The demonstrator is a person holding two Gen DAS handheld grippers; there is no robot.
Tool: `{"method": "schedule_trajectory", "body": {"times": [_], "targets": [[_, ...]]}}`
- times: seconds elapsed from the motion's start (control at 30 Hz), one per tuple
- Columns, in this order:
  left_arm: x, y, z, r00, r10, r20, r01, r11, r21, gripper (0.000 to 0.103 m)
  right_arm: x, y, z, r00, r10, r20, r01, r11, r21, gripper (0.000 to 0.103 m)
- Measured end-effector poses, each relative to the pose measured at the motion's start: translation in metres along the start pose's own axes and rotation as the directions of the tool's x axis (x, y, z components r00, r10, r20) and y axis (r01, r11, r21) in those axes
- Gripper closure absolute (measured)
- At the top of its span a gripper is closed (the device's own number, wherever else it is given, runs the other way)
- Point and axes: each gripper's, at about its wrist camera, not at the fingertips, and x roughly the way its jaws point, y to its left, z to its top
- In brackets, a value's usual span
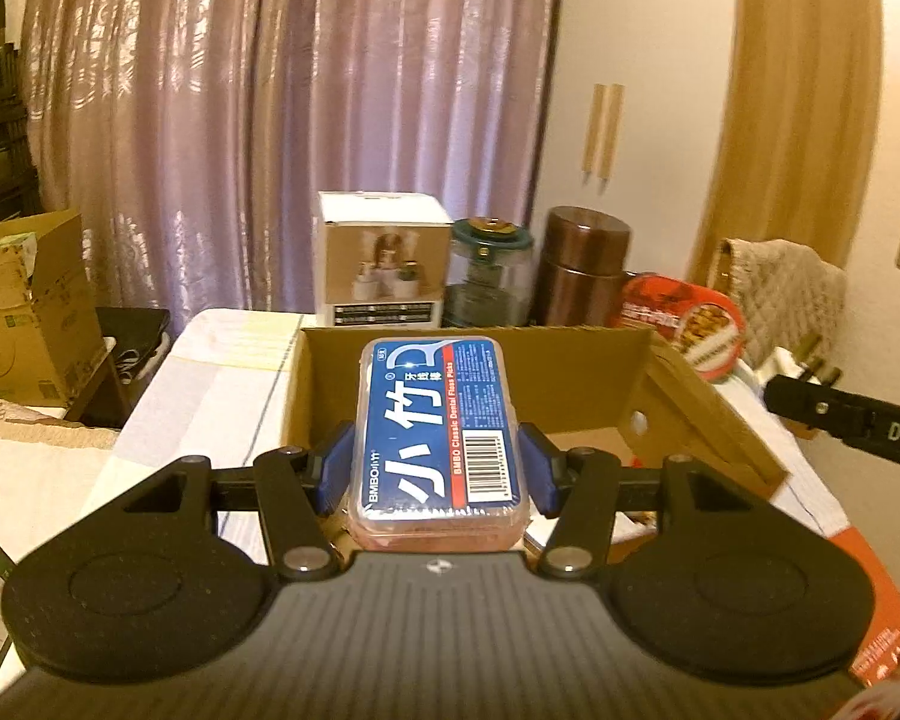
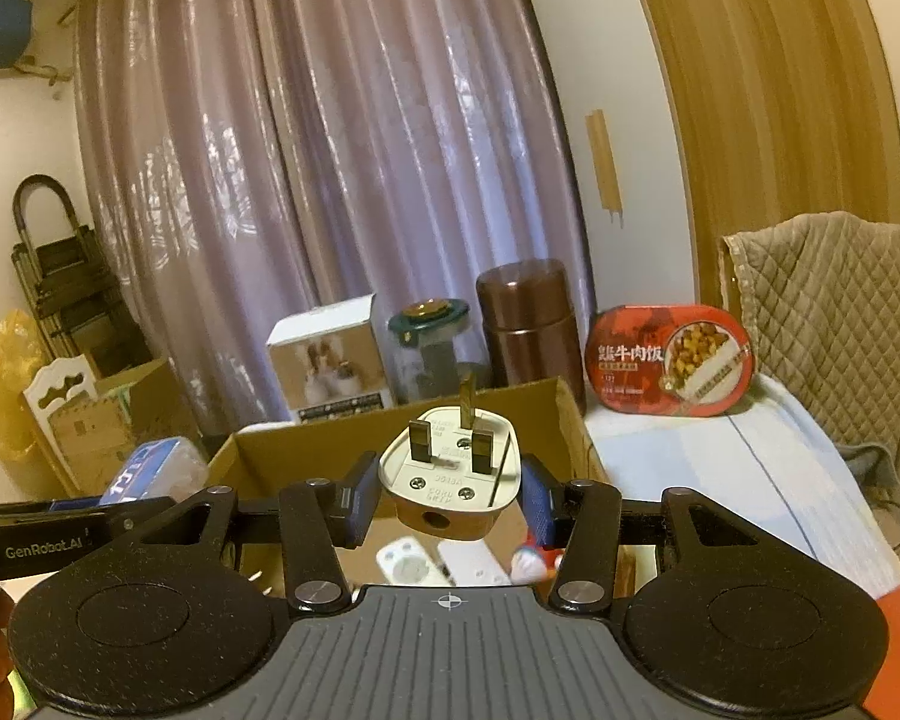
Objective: Organize rigid objects
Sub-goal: 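Carry the toothpick box with the left gripper while the right gripper carries the plug to the box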
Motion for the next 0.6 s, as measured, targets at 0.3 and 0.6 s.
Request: {"method": "schedule_trajectory", "body": {"times": [0.3,0.6], "targets": [[0.045,0.017,-0.006,0.997,0.023,-0.073,-0.023,1.000,-0.009,0.051,0.052,-0.016,-0.006,0.996,-0.052,-0.072,0.055,0.998,0.039,0.058],[0.069,0.018,-0.024,0.990,0.026,-0.138,-0.027,1.000,-0.005,0.051,0.079,-0.022,-0.023,0.989,-0.065,-0.135,0.069,0.997,0.022,0.057]]}}
